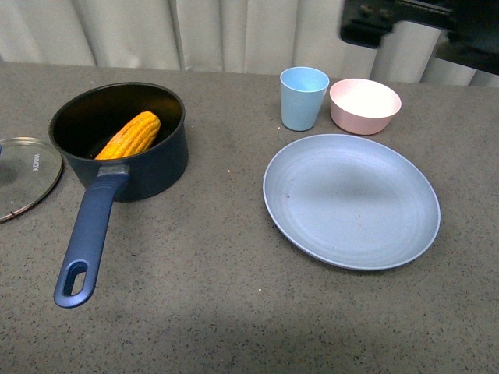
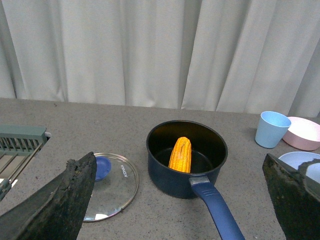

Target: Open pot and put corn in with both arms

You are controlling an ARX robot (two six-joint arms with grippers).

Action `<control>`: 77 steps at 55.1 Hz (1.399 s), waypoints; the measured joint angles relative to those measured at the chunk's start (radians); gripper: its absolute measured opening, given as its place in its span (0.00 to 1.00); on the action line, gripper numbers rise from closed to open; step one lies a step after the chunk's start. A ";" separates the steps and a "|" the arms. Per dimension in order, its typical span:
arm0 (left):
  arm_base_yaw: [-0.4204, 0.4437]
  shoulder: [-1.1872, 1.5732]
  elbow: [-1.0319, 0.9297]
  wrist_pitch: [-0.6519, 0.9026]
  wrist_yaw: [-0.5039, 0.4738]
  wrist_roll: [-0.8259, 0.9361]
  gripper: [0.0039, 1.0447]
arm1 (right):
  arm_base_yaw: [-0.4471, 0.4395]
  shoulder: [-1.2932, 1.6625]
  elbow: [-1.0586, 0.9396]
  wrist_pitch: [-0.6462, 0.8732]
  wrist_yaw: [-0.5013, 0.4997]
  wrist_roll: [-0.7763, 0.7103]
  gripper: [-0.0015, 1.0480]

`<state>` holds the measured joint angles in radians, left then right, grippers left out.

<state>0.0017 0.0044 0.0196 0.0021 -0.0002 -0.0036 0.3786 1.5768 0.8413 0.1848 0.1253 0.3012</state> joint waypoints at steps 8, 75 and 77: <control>0.000 0.000 0.000 0.000 0.000 0.000 0.94 | -0.035 -0.146 -0.154 0.034 0.032 -0.064 0.91; 0.000 0.000 0.000 -0.001 0.000 0.000 0.94 | -0.375 -0.943 -0.834 0.433 -0.122 -0.301 0.01; 0.000 0.000 0.000 -0.001 0.000 0.000 0.94 | -0.375 -0.972 -0.836 0.407 -0.124 -0.301 0.01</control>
<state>0.0017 0.0040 0.0196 0.0013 -0.0002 -0.0036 0.0032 0.6044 0.0055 0.5915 0.0017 0.0006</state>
